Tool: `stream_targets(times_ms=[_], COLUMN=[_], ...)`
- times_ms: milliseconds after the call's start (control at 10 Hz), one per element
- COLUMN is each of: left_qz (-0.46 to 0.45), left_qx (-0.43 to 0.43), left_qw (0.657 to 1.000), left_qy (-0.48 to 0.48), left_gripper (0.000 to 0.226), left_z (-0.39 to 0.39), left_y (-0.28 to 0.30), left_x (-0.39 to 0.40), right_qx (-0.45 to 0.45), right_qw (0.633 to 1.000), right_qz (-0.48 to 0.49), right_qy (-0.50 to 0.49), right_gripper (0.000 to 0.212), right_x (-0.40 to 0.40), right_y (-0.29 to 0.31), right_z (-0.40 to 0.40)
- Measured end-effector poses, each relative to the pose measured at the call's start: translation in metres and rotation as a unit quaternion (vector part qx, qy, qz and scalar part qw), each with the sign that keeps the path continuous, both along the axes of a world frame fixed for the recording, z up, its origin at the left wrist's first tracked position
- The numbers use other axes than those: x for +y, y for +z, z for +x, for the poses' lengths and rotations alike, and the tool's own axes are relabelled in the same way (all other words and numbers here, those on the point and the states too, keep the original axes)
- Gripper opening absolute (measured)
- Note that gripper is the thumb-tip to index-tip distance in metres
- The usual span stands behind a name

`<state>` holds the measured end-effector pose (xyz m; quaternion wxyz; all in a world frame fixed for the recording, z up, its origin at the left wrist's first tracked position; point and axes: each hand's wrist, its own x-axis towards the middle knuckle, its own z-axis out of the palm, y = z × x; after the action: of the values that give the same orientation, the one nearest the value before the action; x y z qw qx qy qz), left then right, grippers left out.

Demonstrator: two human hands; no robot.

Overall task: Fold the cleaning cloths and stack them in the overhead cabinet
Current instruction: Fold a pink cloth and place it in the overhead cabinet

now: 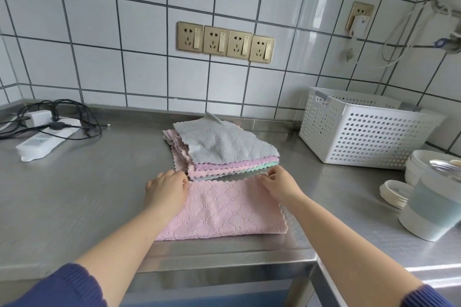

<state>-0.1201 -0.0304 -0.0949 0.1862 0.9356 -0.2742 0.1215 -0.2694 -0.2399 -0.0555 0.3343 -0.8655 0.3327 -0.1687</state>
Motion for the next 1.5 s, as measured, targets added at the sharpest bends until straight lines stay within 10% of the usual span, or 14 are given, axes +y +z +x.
stream_targets(times_ms=[300, 600, 800, 1000, 1200, 1500], left_qz=[-0.009, -0.023, -0.014, 0.01, 0.122, 0.113], left_qx=[-0.009, -0.009, -0.018, -0.147, -0.012, 0.003], left_qw=[1.0, 1.0, 1.0, 0.983, 0.963, 0.951], left_qy=[-0.001, -0.002, 0.005, -0.107, -0.239, -0.288], left_gripper=[0.02, 0.019, 0.018, 0.034, 0.051, 0.046], left_z=[0.0, 0.001, 0.001, -0.015, -0.064, -0.092], left_y=[-0.001, -0.002, -0.004, 0.006, 0.004, 0.017], left_x=[0.0, 0.001, 0.001, -0.004, -0.032, -0.014], right_qx=[0.005, -0.006, -0.02, 0.035, 0.163, 0.21], right_qw=[0.996, 0.998, 0.996, 0.991, 0.935, 0.941], right_qz=[0.083, 0.01, 0.004, -0.129, -0.271, -0.24], right_qy=[0.024, -0.061, -0.084, -0.028, 0.16, 0.116], right_gripper=[0.023, 0.052, 0.035, 0.039, 0.048, 0.058], right_x=[-0.006, -0.012, -0.014, 0.005, 0.044, 0.018], right_y=[-0.005, -0.009, -0.007, -0.009, -0.029, -0.027], right_z=[-0.014, -0.012, -0.014, -0.014, -0.01, -0.026])
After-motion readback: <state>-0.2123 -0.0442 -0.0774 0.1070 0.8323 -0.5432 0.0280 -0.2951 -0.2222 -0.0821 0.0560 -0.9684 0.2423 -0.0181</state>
